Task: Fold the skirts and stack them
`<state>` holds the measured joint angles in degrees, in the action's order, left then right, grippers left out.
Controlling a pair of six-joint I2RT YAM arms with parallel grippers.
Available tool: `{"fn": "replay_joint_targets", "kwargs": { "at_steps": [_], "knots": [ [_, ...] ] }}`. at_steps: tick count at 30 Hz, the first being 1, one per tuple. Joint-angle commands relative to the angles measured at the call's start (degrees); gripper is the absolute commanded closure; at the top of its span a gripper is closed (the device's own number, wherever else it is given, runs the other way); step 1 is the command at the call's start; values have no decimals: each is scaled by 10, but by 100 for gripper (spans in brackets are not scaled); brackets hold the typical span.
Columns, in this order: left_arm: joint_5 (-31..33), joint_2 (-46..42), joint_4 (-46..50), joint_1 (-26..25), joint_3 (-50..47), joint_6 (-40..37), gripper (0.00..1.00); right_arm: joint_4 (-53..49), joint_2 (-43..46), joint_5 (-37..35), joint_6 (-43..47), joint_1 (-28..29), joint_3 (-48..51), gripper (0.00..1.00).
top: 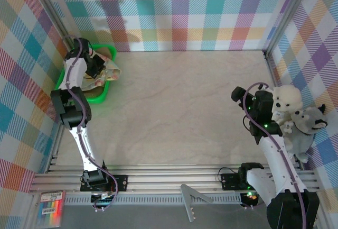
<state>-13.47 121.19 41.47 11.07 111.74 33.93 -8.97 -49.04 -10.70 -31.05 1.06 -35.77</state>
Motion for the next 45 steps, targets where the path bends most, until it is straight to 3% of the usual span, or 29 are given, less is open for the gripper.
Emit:
{"fn": "replay_joint_targets", "kwargs": {
  "at_steps": [1, 5, 14, 19, 23, 24, 25, 26, 27, 30, 33, 35, 40, 45],
  "knots": [
    [-103, -100, -79, -6, -33, 24, 100, 39, 14, -41, -49, -3, 31, 1],
    [-73, -156, -52, -61, -41, -21, 100, 87, 12, -57, -95, -2, 56, 1],
    [-21, -201, -42, -257, -105, -54, 100, 113, -10, -3, -83, -3, 51, 1],
    [-12, -129, -84, -377, -121, -3, 100, 109, -30, 22, -79, -2, 41, 1],
    [21, -8, -54, -469, -34, 16, 100, 96, -53, 60, -65, -3, 15, 1],
    [17, 21, -53, -487, -8, 24, 98, 89, -60, 72, -58, -3, 5, 1],
    [7, 46, -51, -499, 17, 30, 88, 81, -67, 82, -52, -2, -5, 1],
    [-10, 70, -48, -509, 50, 34, 69, 71, -76, 93, -44, -3, -16, 1],
    [-24, 88, -40, -515, 82, 35, 57, 60, -84, 108, -36, -2, -27, 1],
    [-17, 91, -29, -520, 119, 30, 39, 33, -107, 154, -7, -1, -51, 1],
    [24, 47, -22, -513, 83, 10, 28, 33, -128, 190, -15, 2, -53, 1],
    [62, 4, -17, -501, 35, 4, 12, 39, -146, 211, -37, 16, -51, 1],
    [133, -117, -52, -441, -144, 15, 2, 42, -190, 160, -73, 146, -38, 1],
    [162, -169, -28, -373, -241, 36, 1, 44, -266, 150, 23, 285, -70, 1]
  ]
}}
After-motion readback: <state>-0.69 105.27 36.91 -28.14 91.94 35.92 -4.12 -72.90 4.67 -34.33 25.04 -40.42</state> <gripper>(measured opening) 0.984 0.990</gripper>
